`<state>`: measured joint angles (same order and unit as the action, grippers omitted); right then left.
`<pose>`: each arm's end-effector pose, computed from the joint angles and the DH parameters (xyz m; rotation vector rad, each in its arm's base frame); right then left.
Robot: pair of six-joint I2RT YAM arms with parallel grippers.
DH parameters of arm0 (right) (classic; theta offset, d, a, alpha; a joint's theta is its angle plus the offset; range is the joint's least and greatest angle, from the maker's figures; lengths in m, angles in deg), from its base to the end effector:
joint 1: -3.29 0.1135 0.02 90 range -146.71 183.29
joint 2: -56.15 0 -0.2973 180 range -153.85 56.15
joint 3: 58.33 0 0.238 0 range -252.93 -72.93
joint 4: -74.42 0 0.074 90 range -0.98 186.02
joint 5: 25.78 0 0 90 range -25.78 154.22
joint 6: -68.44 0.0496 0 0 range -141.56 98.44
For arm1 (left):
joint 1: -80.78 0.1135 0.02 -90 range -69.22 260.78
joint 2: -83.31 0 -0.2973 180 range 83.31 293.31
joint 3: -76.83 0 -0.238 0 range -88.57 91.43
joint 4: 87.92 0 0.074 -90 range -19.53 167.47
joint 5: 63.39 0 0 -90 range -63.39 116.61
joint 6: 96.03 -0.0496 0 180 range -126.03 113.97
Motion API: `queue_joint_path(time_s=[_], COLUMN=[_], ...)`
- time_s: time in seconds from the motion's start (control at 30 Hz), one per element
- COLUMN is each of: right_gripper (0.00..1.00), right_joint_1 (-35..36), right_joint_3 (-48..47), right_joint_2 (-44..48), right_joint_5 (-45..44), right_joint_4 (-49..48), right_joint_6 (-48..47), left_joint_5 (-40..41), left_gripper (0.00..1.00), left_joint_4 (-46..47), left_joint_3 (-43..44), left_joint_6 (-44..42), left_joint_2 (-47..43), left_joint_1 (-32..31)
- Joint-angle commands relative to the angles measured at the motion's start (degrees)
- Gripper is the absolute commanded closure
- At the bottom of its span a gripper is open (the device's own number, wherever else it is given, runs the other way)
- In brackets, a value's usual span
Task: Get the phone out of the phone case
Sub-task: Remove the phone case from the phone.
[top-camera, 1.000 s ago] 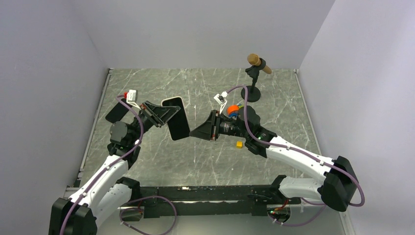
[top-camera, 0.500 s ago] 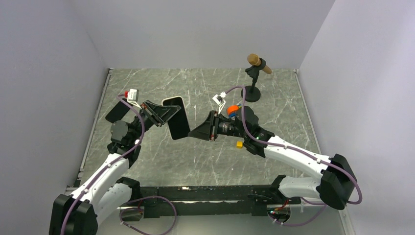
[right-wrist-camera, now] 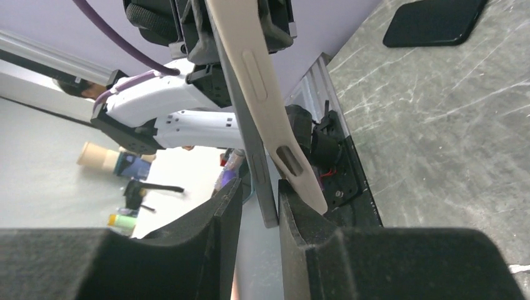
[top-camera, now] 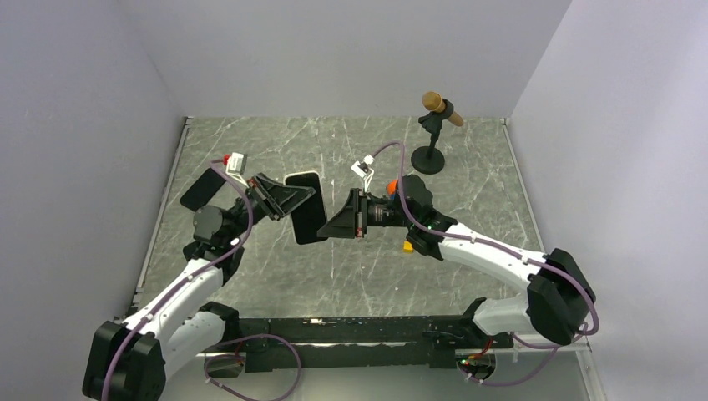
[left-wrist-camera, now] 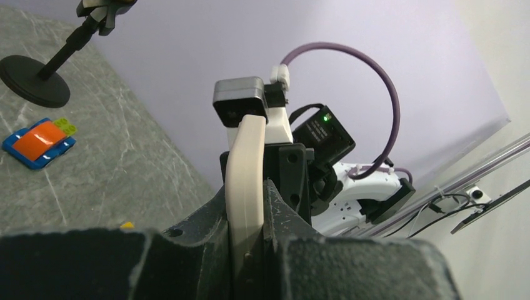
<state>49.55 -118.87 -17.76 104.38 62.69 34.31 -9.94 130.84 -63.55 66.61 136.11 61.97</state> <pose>0.1712 0.2251 0.3409 -0.5034 1.9120 1.8363 0.1558 -0.0843 0.3452 0.0185 1.4185 -1.7177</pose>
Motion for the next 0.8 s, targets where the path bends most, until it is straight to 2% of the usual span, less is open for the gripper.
queue_joint_path(time_s=[0.0,0.17,0.23,0.3,0.33,0.4,0.47,0.6,0.7,0.77], right_gripper=[0.69,0.80,0.84,0.94,0.99,1.00,1.00,1.00,1.00,1.00], right_joint_1=[-2.8,-2.8,-2.8,-2.8,-2.9,-3.7,-5.1,-7.6,-8.3,-8.7], right_joint_3=[-4.3,-2.0,-1.9,-2.0,-2.0,-1.5,-0.1,3.4,5.7,6.7], right_joint_2=[-2.8,-5.6,-5.2,-4.4,-3.7,-2.0,-0.3,1.4,1.5,1.2], right_joint_5=[-2.0,-0.7,-1.2,-1.4,-1.5,-1.4,-0.3,4.8,7.4,8.7], right_joint_4=[-8.6,-16.8,-15.5,-13.7,-12.3,-10.8,-11.7,-19.6,-29.0,-34.2], right_joint_6=[2.3,7.8,6.7,5.5,5.0,4.7,6.7,15.5,23.4,27.3], left_joint_5=[-9.5,-10.6,-11.0,-11.3,-11.9,-13.6,-14.4,-14.5,-16.1,-16.3], left_gripper=[1.00,1.00,1.00,0.99,0.95,0.79,0.57,0.19,0.12,0.11], left_joint_4=[2.1,-2.2,-1.5,0.9,1.3,0.8,1.0,10.1,16.3,19.4], left_joint_3=[3.0,4.6,4.7,4.7,4.9,6.1,5.9,1.5,-1.2,-3.5], left_joint_6=[0.8,-1.7,-1.1,-0.2,0.3,-0.7,-1.8,-0.9,-0.4,-0.5], left_joint_2=[-0.7,0.5,1.5,2.5,2.9,3.4,3.0,0.9,0.1,-0.9], left_joint_1=[-4.7,-6.0,-6.1,-6.2,-6.1,-5.6,-4.7,-3.4,-3.3,-3.0])
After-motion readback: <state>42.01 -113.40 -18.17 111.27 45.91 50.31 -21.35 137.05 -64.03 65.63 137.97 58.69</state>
